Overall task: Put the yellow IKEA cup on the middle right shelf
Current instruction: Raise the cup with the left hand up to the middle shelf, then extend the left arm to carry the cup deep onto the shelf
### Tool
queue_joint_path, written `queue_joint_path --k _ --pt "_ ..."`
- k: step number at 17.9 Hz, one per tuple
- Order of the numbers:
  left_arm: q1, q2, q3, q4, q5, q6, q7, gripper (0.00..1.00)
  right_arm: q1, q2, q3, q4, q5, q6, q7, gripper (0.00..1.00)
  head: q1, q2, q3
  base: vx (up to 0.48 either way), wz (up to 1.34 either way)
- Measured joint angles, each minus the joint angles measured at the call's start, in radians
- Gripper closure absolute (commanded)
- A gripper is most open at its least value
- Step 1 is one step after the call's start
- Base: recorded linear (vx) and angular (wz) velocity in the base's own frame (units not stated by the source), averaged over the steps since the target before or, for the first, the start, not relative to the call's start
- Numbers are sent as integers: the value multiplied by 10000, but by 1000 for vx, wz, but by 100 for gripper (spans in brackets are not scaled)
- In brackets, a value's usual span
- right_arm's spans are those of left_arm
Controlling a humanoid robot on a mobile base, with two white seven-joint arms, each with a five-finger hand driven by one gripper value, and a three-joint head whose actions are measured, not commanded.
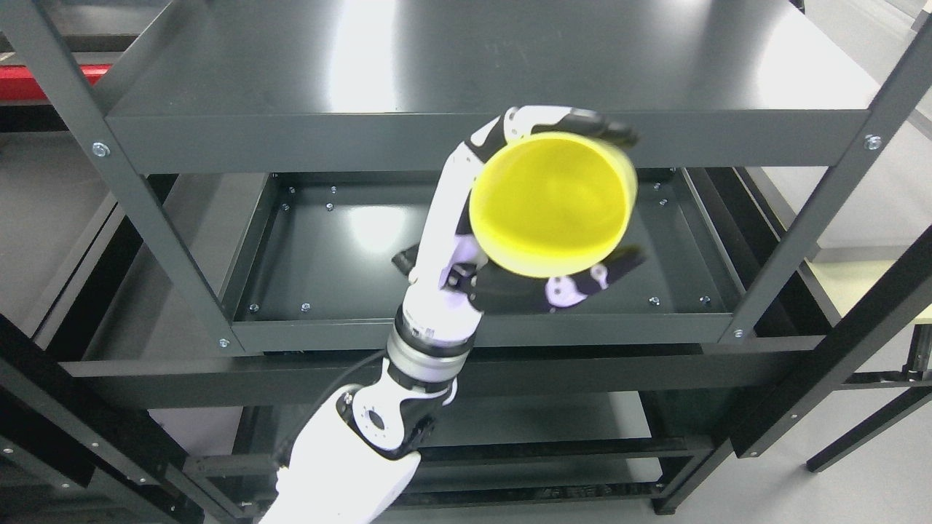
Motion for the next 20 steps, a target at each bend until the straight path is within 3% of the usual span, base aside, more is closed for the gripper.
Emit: queue_joint_path --k 4,9,13,20 --pt "-1104 0 19 -95 33 1564 830 100 -7 0 0 0 0 0 -1 1 0 0 0 34 19" --pt "-2239 0 132 -182 287 5066 2489 100 -3 0 0 0 0 0 -2 1 0 0 0 83 102" --pt "-3465 0 160 -203 1641 8096 3893 100 -12 0 0 -2 0 -5 -2 1 0 0 0 117 220" --pt "-4700 0 -194 45 5209 9965 4971 100 -8 0 0 -1 0 -5 -2 1 0 0 0 12 21"
